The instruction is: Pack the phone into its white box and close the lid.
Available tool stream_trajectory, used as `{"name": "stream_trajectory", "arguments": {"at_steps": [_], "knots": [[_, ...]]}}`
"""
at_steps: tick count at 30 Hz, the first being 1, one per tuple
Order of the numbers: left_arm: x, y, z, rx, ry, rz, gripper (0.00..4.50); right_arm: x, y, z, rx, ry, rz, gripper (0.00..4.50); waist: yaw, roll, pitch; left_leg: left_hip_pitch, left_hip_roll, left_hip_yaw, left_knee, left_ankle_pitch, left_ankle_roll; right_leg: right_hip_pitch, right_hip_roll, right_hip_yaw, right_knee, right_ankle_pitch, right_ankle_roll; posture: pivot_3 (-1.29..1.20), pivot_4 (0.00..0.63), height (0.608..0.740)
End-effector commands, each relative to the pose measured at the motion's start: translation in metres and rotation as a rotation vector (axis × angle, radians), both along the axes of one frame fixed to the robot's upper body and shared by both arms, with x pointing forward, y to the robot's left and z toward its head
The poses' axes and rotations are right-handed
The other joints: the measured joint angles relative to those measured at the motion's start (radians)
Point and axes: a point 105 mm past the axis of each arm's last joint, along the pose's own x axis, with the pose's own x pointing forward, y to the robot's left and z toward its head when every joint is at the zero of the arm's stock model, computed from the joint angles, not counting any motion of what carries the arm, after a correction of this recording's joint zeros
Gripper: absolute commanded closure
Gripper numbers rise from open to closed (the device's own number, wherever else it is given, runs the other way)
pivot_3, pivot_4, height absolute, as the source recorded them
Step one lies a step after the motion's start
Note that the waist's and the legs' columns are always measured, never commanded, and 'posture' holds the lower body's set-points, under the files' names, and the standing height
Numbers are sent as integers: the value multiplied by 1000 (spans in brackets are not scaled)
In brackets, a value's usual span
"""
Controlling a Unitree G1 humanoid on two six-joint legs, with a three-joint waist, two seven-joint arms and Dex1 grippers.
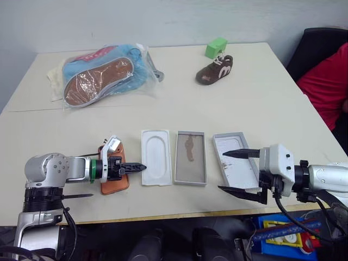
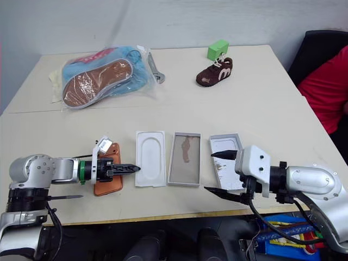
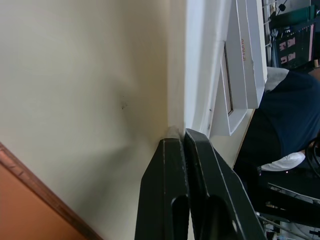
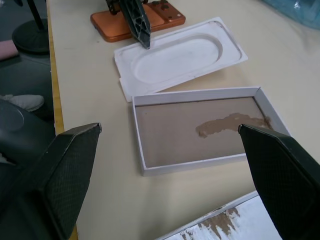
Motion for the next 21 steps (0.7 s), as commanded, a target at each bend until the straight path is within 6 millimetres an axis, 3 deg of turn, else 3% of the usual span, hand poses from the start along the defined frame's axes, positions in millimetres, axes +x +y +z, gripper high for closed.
{"name": "stream_trajectory", "arguments": {"at_steps": [1, 8, 11, 14, 21], "knots": [[-6, 20, 8, -2, -1, 38, 4481, -5, 4, -15, -85, -13, 60, 0, -2, 0, 0, 0, 0, 0, 0, 0, 0, 0, 0, 0, 0, 0, 0, 0, 150, 740], [-24, 33, 45, -65, -57, -39, 4481, 0, 9, -53, -159, 20, 97, 0, 2, -5, 2, -1, 0, 0, 0, 0, 0, -1, 1, 0, -1, 0, 0, 0, 150, 740], [-30, 32, 48, -73, -57, -74, 4481, 10, 18, -62, -153, 19, 91, 0, 2, -4, 2, -1, 0, -1, 0, 0, 0, -1, 0, 0, -1, 0, -1, 0, 150, 740], [-32, 31, 47, -64, -60, -88, 4500, 17, 29, -69, -149, 13, 108, 855, 0, -5, 2, -1, 0, -1, 0, 0, 0, -1, 0, 0, -1, 0, -1, 0, 150, 740], [-30, 29, 41, -48, -65, -83, 4500, 34, 44, -82, -193, -21, 131, 3389, -2, -5, 2, -1, 0, -1, 0, 0, -1, -1, 1, -1, 0, 0, -1, 0, 150, 740]]}}
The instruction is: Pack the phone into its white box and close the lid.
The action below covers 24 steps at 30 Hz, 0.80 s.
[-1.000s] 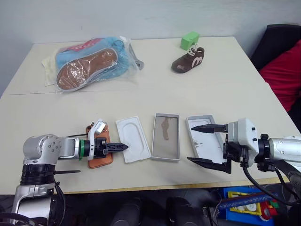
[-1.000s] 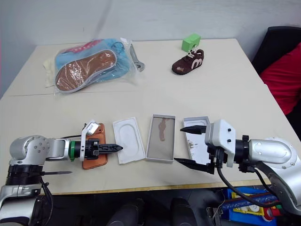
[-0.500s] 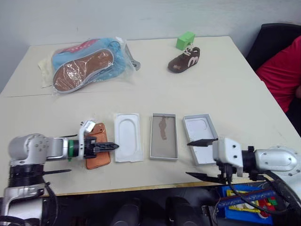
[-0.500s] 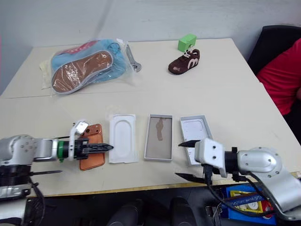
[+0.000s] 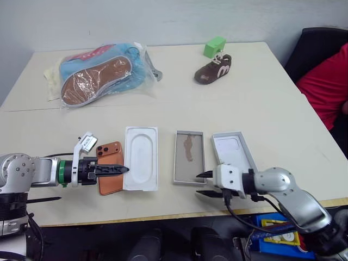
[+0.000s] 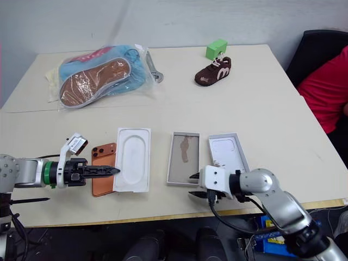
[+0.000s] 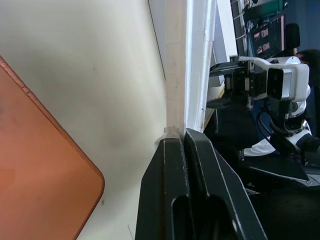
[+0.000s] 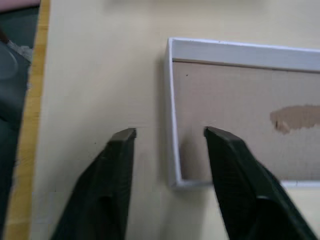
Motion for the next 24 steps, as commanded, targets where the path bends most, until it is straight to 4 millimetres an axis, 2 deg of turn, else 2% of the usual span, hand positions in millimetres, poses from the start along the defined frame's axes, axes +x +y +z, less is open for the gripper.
{"name": "stream_trajectory", "arguments": {"at_steps": [1, 3, 4, 11, 17, 20, 23, 24], "knots": [[-1, -4, 4, 2, -31, -17, 4500, 1, 1, -7, -37, -4, 17, 3702, 1, 0, 0, 0, 0, 0, 0, 0, 0, 0, 0, 0, 0, 0, 0, 0, 150, 740], [-2, -6, 3, -1, -28, -25, 4500, 0, 2, -7, -51, -17, 46, 4409, 3, -1, 0, 0, 0, 0, 0, 0, 0, 0, 0, 0, 0, 0, 0, 0, 150, 740], [-3, -7, 3, -4, -25, -29, 4500, -1, 2, -7, -58, -22, 69, 4482, 3, -1, -1, 0, 0, -1, 0, 0, 0, 0, 0, 0, 0, 0, 0, 0, 150, 740], [-8, -23, 8, -43, -35, -99, 4500, -26, 6, 9, -46, -30, 260, 4482, 3, -1, -1, 0, 0, -1, 0, 0, 0, 0, 0, 0, -1, 0, 0, 0, 150, 740], [-9, -34, 15, -81, -41, -136, 4500, -27, 8, -15, -114, -24, 249, 4482, -1, -2, -1, 0, 0, -1, 0, 0, 0, 0, 0, 0, 0, 0, 0, 0, 150, 740], [-12, -43, 12, -80, -29, -168, 4500, -18, 9, -24, -139, -63, 218, 4482, -7, -5, -2, 1, 0, -1, 0, 0, -1, 1, 1, 0, 0, 0, 0, 0, 150, 740], [-9, -56, 12, -111, -25, -188, 4500, -20, 7, -16, -112, -19, 201, 3861, -9, -6, -3, 1, 1, -1, 1, 1, -2, 1, 1, 0, 1, 0, 0, 0, 150, 740], [-6, -61, 12, -121, -23, -187, 4500, -21, 7, -13, -105, -12, 199, 3522, -6, -6, -3, 1, 1, -1, 2, 1, -2, 1, 1, 0, 2, 0, 0, 0, 150, 740]]}}
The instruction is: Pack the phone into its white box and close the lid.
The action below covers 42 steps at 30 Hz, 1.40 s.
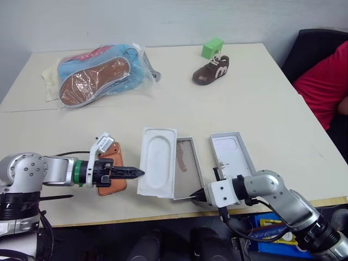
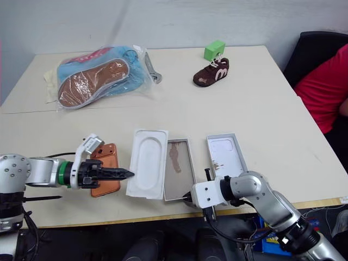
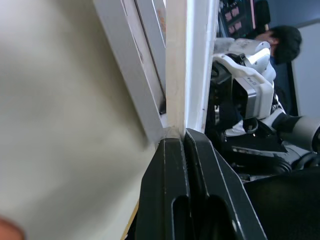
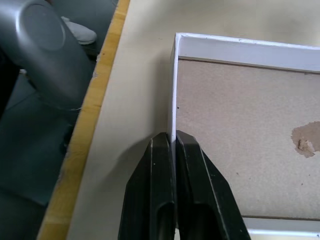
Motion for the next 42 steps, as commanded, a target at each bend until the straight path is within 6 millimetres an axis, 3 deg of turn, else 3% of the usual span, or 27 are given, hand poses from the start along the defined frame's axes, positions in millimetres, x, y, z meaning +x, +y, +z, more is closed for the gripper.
{"name": "stream_trajectory", "arguments": {"at_steps": [1, 5, 10, 15, 19, 33, 34, 42], "knots": [[7, -18, 6, -34, -14, -20, 4500, -4, -8, 11, 4, 45, -34, 3159, 6, 0, 0, 0, 0, 0, 0, 0, 0, 0, 0, 0, 0, 0, 0, 0, 150, 740], [15, -34, 0, -37, 10, 7, 4500, -20, -16, 43, 75, 118, -39, 1827, 16, 0, 0, -2, -1, -1, 1, 0, 1, 0, 0, 0, -1, 0, 0, 0, 150, 740], [22, -43, -10, -26, 47, 110, 4500, -34, -44, 91, 183, 203, -150, 128, 15, -2, 1, -3, 0, -3, 0, -1, 1, 0, 0, 0, -3, 0, 0, 0, 150, 740], [12, -52, -19, -1, 92, 179, 4500, -31, -58, 104, 228, 192, -265, 59, 15, -2, 1, 0, 0, -3, 0, -1, 0, -1, 3, 4, -1, 0, 0, 0, 150, 740], [6, -58, -32, 38, 108, 231, 4500, -29, -63, 102, 235, 178, -320, 59, 19, -2, 1, -1, 0, -3, 1, -1, 0, -1, 3, 5, -2, 0, 0, 0, 150, 740], [10, -68, -30, 26, 114, 183, 4500, -25, -58, 98, 253, 168, -339, 59, 16, -2, 1, -1, 0, -2, 0, -1, 0, -1, 3, 6, -2, 0, 0, 0, 150, 740], [8, -69, -29, 19, 112, 174, 4036, -25, -58, 98, 253, 168, -340, 0, 17, -2, 1, -1, 0, -2, 0, -1, 0, -2, 3, 6, -2, 0, 0, 0, 150, 740], [0, -66, -15, -35, 68, 108, 1722, -24, -58, 90, 236, 165, -340, 0, 18, -2, 1, -1, 0, -2, 0, -1, 0, -1, 3, 6, -2, 0, 0, 0, 150, 740]]}}
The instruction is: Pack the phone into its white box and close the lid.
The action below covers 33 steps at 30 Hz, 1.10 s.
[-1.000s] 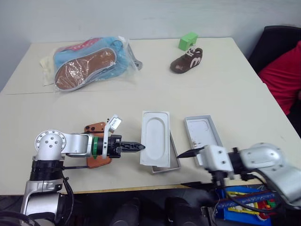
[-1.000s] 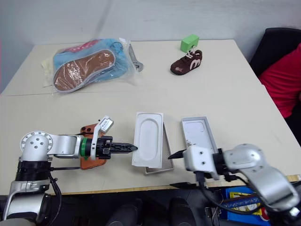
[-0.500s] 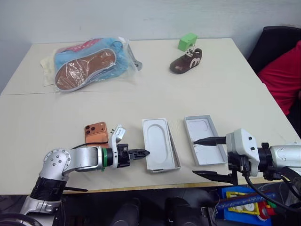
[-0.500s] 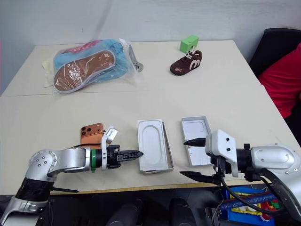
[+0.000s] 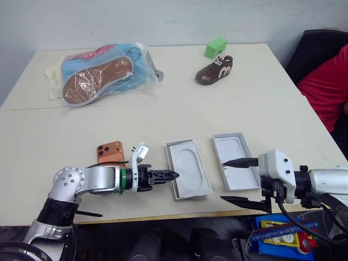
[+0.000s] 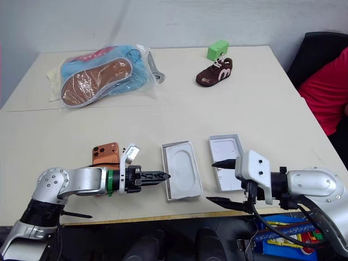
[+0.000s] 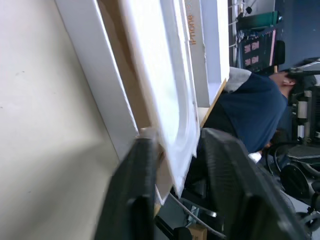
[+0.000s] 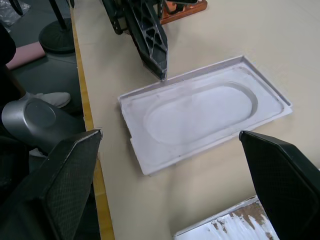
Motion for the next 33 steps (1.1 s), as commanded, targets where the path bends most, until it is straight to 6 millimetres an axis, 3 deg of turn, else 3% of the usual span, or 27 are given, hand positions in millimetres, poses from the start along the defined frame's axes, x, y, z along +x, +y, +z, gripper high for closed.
{"name": "stream_trajectory", "arguments": {"at_steps": [1, 5, 8, 11, 14, 17, 20, 26, 29, 33], "knots": [[-7, -1, 18, -57, -57, -60, 1414, 0, 3, 3, 3, -37, 21, 0, -1, 0, 0, 0, 0, 0, 0, 0, 0, 0, 0, 0, 0, 0, 0, 0, 150, 740], [-13, 9, 32, -60, -113, -104, 161, 3, 5, 2, 3, -44, 28, 0, -3, 0, 0, 0, 0, 0, 0, 0, 0, 0, 0, 0, 0, 0, 0, 0, 150, 740], [-21, 16, 56, -63, -264, -167, 26, 9, 12, 5, 16, -51, 45, 0, -4, 0, 0, 0, 0, 0, 0, 0, 0, 0, 0, 0, 0, 0, 0, 0, 150, 740], [-20, 26, 65, 28, -582, -206, 26, 18, 25, 6, 30, -57, 70, 0, -6, 1, 1, 0, 0, 1, -1, 0, 0, 0, 0, 0, -1, 0, -1, 0, 150, 740], [-4, 40, 64, 118, -843, -195, 0, 31, 39, 4, 28, -54, 79, 562, -5, 5, 1, 1, 1, 2, -4, 0, 0, 1, 0, 0, -6, 0, -3, 0, 150, 740], [0, 56, 56, 248, -1076, -313, 0, 59, 63, -10, -29, -88, 84, 1522, -5, 6, 2, -1, 4, 2, -4, 0, -1, 1, 3, -2, -10, 2, -6, 0, 150, 740], [-2, 63, 44, 305, -1104, -387, 0, 76, 80, -21, -69, -110, 94, 2541, -6, 7, 3, -2, 6, 1, -5, 0, -2, 0, 5, -2, -12, 3, -7, 0, 150, 740], [-3, 63, 44, 297, -1122, -381, 0, 94, 103, -53, -240, -168, 157, 4450, -5, 9, 4, -4, 7, -2, -5, -1, -2, -1, 5, -5, -11, 3, -8, 0, 150, 740], [-3, 61, 46, 280, -1116, -354, 0, 99, 107, -66, -301, -212, 188, 4450, -7, 9, 4, -5, 6, -2, -5, -1, -2, -1, 6, -5, -11, 3, -7, 0, 150, 740], [-5, 59, 46, 263, -1107, -335, 0, 99, 116, -61, -246, -205, 193, 4450, -17, 8, 4, -2, 8, -2, -4, -1, -3, 0, 7, -5, -10, 3, -7, 0, 150, 740]]}}
